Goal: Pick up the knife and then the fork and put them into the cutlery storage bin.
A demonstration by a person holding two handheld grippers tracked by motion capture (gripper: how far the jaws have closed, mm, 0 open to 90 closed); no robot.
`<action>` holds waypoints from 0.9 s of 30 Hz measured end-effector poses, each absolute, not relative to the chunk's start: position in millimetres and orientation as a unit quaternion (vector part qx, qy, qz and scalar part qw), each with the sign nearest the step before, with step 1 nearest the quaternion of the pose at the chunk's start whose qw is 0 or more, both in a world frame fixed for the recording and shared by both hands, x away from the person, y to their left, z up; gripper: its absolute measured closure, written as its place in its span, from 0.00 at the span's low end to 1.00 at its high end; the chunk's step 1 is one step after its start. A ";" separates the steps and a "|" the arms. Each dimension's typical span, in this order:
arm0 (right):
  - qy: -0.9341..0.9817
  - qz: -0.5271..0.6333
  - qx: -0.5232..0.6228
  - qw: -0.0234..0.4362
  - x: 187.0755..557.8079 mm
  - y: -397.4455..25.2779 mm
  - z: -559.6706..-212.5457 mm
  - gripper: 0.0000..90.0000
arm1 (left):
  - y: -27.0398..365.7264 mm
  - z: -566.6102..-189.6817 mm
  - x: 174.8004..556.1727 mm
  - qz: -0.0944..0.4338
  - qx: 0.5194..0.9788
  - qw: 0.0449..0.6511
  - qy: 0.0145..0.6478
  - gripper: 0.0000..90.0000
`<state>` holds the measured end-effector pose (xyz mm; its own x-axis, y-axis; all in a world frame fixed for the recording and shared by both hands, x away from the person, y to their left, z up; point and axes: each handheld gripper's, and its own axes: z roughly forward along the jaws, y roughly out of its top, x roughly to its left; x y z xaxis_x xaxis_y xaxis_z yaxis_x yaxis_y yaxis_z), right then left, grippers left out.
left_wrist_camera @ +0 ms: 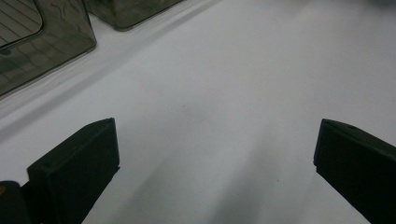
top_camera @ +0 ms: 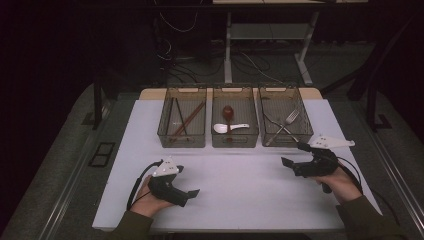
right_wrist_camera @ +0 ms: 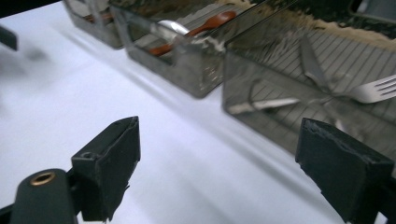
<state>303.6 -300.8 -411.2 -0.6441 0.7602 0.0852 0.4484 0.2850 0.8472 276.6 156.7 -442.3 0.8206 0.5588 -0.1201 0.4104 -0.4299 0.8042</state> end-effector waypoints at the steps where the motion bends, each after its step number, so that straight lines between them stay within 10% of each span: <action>1: 0.783 0.458 0.385 0.169 300.1 -300.6 -413.5 0.15 | 156.6 -442.1 276.5 0.083 0.842 0.449 0.287 0.00; 27: 0.798 0.456 0.367 0.143 261.1 -292.1 -447.8 0.15 | 156.5 -441.5 276.2 0.087 0.843 0.449 0.283 0.00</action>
